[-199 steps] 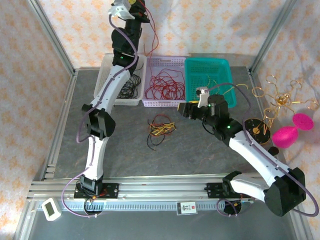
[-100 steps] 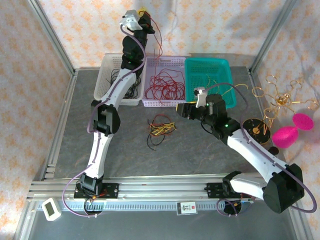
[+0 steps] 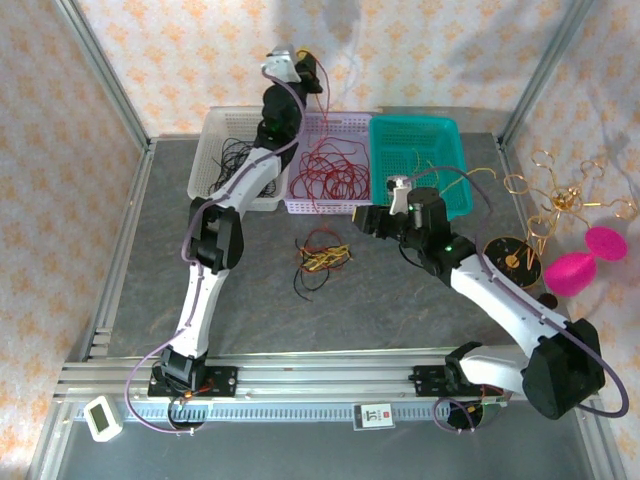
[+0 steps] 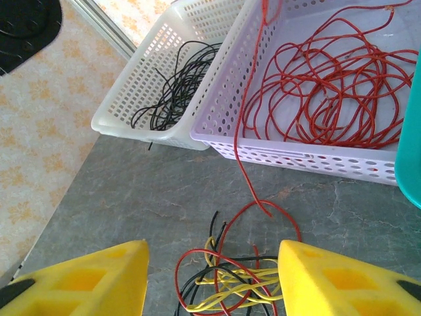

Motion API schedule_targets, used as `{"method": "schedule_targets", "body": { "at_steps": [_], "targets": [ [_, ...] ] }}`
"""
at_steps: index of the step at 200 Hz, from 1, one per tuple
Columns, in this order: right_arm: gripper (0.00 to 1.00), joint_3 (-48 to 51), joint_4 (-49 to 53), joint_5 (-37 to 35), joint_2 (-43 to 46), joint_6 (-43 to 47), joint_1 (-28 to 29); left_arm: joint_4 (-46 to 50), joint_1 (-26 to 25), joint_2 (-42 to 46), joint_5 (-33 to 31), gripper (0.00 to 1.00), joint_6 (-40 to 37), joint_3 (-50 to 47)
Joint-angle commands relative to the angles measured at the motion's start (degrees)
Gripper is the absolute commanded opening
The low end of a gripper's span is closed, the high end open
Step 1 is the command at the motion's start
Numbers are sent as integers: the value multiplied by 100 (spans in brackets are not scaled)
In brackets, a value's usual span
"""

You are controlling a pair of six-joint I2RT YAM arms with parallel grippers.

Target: Untangle the cables

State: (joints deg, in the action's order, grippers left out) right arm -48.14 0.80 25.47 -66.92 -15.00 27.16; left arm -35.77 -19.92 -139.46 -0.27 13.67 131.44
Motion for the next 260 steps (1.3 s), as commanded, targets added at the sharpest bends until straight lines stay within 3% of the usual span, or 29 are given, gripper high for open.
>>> {"method": "schedule_targets", "body": {
  "at_steps": [1, 37, 56, 101, 120, 136, 144, 201, 233, 260],
  "targets": [
    [54, -22, -148, -111, 19, -72, -51, 340, -192, -247, -87, 0, 169, 122],
    [52, 15, -181, -100, -47, -168, -52, 1364, -293, -560, -479, 0, 747, 139],
    [51, -2, -202, -87, -50, -200, -52, 1717, -323, -574, -644, 17, 900, -94],
    [48, -100, -186, -79, -377, -304, -49, 2707, -292, -461, -1142, 31, 1356, -285],
    [47, -142, -93, -109, -436, -334, -52, 3147, -225, -297, -1210, 49, 1671, -382],
    [47, -143, -58, -169, -457, -384, -45, 3210, -175, -34, -1029, 75, 1777, -698],
    [47, -142, -54, -190, -463, -401, -58, 3053, -191, 173, -956, 80, 1774, -1004],
    [48, -232, 18, -307, -575, -439, -52, 2009, -340, 2025, -663, 77, 1841, -3312],
    [48, -260, -158, 28, -789, -513, -44, 1598, -506, 3528, -753, 72, 1826, -5290],
    [51, -601, -373, 212, -1501, -557, 282, 1435, -519, 4744, -783, 67, 1754, -6987]
  ]
}}
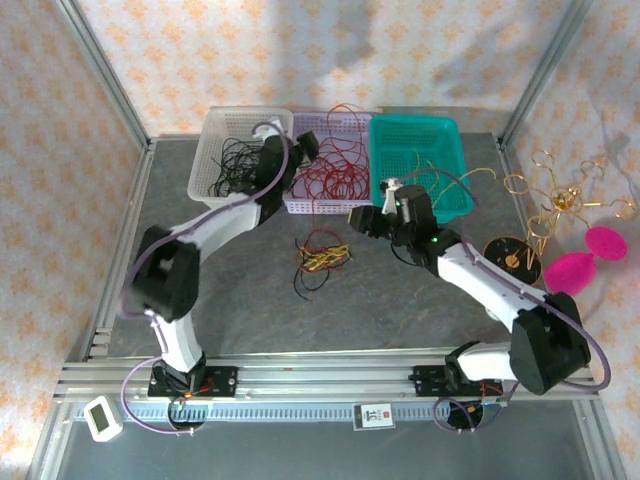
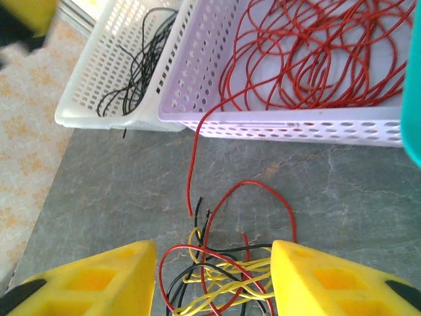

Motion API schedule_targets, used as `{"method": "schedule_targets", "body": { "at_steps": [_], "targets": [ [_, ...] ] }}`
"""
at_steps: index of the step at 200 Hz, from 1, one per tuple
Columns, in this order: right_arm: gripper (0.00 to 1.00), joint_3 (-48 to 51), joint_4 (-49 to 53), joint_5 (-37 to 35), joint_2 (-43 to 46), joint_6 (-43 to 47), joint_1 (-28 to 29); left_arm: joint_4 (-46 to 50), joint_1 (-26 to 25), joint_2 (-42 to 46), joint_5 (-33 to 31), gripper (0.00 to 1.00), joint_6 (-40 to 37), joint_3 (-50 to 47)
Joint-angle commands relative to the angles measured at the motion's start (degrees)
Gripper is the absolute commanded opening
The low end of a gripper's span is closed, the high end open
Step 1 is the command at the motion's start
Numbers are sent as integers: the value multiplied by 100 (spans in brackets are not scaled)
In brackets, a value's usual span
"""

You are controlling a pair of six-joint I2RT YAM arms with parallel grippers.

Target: Untangle the cables

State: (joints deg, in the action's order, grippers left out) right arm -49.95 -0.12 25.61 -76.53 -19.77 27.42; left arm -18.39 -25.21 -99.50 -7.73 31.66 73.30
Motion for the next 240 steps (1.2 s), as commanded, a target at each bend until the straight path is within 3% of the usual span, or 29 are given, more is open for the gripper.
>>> {"method": "schedule_targets", "body": {
  "at_steps": [1, 60, 124, 145, 183, 240],
  "targets": [
    [51, -454, -275, 199, -578, -71, 273, -291, 13, 788, -41, 67, -54, -1219],
    [54, -1523, -680, 221, -2267, -341, 741, 473, 16, 2808, -55, 64, -145, -3356],
    [54, -1938, -871, -200, -3273, -551, 941, 873, 25, 3921, -150, 64, -134, -4170],
    [42, -2069, -1045, -159, -3433, -597, 943, 855, 26, 4091, -133, 64, -117, -4326],
    [0, -2731, -447, -259, -3570, -360, 941, 864, 37, 4373, -189, 63, -173, -4471],
    [0, -3834, 533, -375, -3686, 282, 604, 1037, 49, 4686, -274, 63, -270, -4553]
  ]
}}
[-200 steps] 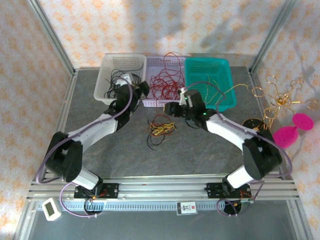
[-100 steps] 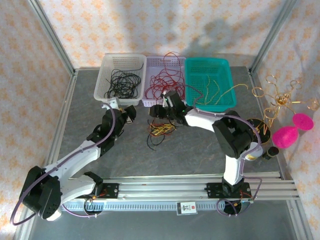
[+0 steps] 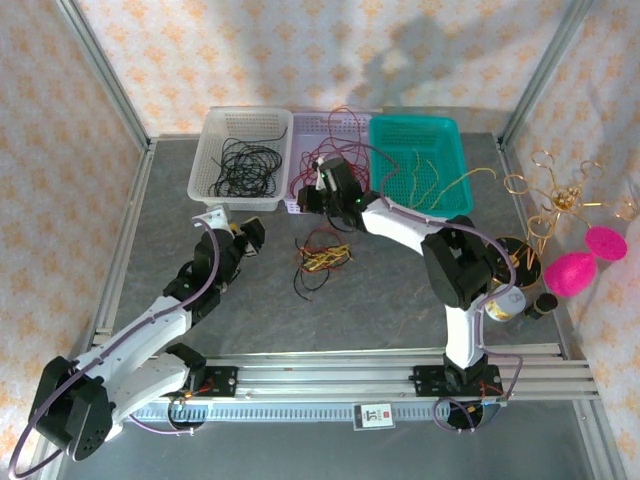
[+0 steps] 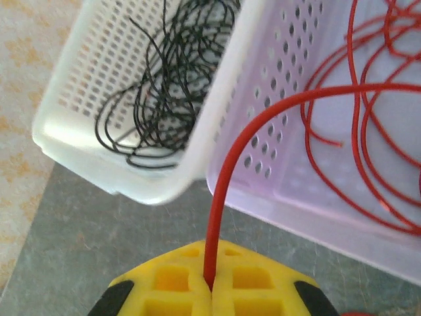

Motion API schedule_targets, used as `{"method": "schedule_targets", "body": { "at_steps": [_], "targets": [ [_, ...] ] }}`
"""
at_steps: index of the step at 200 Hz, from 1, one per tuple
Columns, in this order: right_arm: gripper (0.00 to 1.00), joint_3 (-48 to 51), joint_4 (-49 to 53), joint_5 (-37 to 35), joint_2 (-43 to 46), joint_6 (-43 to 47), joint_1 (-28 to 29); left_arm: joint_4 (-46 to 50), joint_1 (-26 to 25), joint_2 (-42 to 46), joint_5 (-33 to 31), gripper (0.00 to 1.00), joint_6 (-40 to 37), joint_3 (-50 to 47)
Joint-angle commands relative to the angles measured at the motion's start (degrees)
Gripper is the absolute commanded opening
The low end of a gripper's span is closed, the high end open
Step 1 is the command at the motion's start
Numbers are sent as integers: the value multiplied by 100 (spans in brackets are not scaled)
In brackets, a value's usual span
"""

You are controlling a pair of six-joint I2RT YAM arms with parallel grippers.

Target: Untangle the cables

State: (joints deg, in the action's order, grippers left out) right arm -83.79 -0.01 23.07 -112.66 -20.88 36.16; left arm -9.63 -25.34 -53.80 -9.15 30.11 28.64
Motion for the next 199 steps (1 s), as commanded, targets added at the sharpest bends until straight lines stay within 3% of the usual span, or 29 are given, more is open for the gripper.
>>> {"method": "schedule_targets", "body": {
  "at_steps": [1, 54, 97, 128, 142, 173, 199],
  "targets": [
    [0, -474, 534, -116, -103, 411, -282, 166, 59, 111, -131, 63, -113, -83],
    [0, -1600, 625, 285, -1261, 1345, -583, 222, 59, 177, 26, 63, -76, -131],
    [1, -2589, 977, 170, -2031, 1734, -588, 232, 55, 160, 238, 63, 69, -191],
    [3, -2726, 1059, 49, -2433, 1875, -580, 288, 49, 227, 278, 63, 91, -193],
    [9, -2726, 1004, 14, -2460, 1938, -580, 311, 50, 255, 305, 63, 74, -175],
    [37, -3104, 1268, -179, -2430, 1975, -559, 366, 48, 319, 286, 63, 107, -177],
    [44, -3395, 1555, -223, -2308, 1883, -549, 373, 51, 396, 297, 64, 147, -201]
  ]
}}
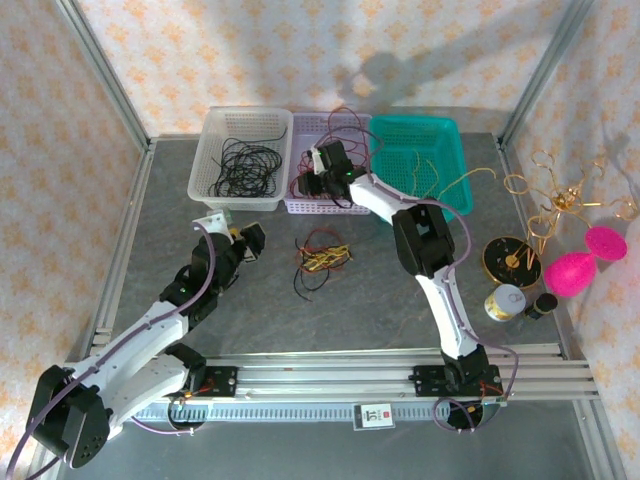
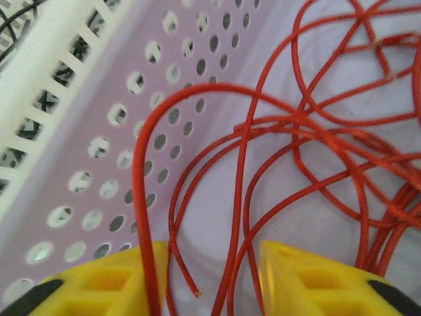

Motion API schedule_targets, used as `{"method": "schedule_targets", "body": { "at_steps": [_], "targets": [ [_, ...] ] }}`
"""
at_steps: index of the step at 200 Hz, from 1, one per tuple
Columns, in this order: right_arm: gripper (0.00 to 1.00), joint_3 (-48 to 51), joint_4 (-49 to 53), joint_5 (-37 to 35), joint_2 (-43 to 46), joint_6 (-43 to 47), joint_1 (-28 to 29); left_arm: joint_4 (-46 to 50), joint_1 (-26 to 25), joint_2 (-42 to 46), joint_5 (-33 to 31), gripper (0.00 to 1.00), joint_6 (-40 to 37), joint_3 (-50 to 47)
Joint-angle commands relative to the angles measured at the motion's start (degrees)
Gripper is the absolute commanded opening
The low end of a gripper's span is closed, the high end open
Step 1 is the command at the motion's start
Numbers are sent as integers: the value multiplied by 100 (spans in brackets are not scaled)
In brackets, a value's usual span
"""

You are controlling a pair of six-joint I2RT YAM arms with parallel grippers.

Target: Untangle the cables

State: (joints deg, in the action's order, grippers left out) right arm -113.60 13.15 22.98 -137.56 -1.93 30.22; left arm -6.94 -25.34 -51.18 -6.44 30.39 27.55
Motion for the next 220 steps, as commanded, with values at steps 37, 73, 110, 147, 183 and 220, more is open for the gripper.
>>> {"method": "schedule_targets", "body": {
  "at_steps": [37, 73, 110, 147, 183, 220],
  "targets": [
    [49, -396, 552, -237, 698, -365, 42, 210, 51, 258, -41, 64, 98, -111],
    [50, 78, 704, -175, 1195, -570, 48, 228, 47, 380, -29, 65, 105, -184],
    [50, 1184, 435, -95, 2033, -662, 46, 321, 54, 455, 93, 64, 75, -197],
    [46, 3399, -156, -385, 3495, -932, 81, 345, 38, 463, 544, 54, -135, -330],
    [46, 5238, -678, -520, 4669, -1160, 308, -114, -81, -19, 1460, 50, -126, -522],
    [46, 6033, -1025, -621, 5157, -1371, 451, -956, -444, -1200, 1997, 59, 170, -437]
  ]
}}
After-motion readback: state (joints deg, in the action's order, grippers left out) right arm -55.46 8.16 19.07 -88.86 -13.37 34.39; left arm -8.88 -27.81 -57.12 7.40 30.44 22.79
